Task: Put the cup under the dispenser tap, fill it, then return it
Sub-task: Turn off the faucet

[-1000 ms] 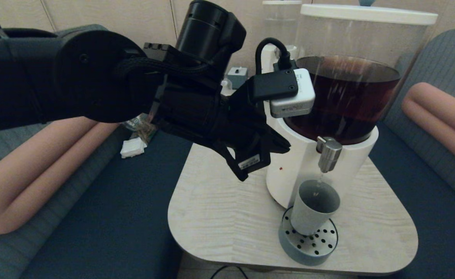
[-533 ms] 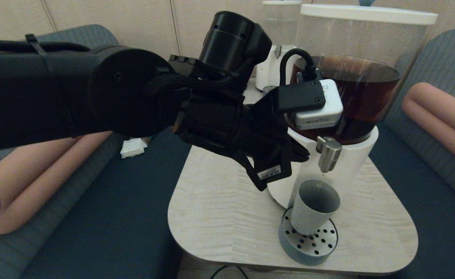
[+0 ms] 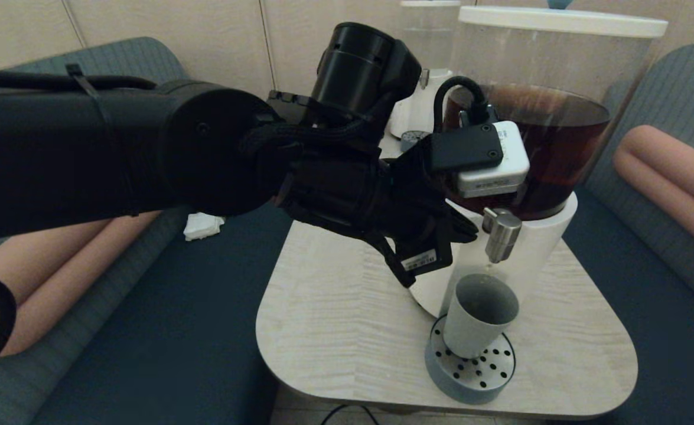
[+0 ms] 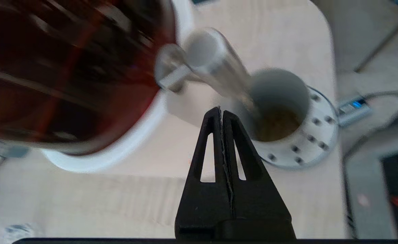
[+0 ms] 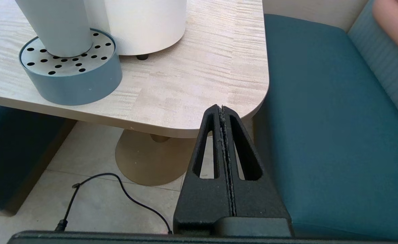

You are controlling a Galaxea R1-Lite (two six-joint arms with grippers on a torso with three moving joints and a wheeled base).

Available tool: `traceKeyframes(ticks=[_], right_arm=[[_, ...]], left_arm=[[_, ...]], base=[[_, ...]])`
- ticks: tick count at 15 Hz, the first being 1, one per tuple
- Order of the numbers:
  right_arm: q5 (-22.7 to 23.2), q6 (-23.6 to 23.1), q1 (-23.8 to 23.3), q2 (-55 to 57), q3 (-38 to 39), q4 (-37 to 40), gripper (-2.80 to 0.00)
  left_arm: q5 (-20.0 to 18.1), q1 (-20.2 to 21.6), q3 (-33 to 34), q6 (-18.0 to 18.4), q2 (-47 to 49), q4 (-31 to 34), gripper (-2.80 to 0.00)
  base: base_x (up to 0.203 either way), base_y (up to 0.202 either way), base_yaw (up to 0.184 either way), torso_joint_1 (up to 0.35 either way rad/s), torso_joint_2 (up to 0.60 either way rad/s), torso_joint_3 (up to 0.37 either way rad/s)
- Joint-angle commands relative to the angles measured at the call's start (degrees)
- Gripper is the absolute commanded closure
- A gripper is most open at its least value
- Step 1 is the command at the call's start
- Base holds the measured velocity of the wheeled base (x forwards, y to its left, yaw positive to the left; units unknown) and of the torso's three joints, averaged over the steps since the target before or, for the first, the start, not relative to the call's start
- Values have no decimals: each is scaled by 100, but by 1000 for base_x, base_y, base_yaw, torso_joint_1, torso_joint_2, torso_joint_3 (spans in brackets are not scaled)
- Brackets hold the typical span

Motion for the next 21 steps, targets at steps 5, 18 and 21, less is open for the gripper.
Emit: traceKeyframes(ticks=[5,18,21], right_arm=[[2,-5,2,-4,9,1,0],[2,-5,2,-4,9,1,0],[2,-5,2,-4,9,1,0]], left_arm=[[-5,-107,3,28,143,-123,0],[124,-115,56,23,211,-747,0],[124,-115,73,19,220,-889,0]], base=[[0,0,0,0,0,0],[0,0,0,0,0,0],[0,0,0,0,0,0]])
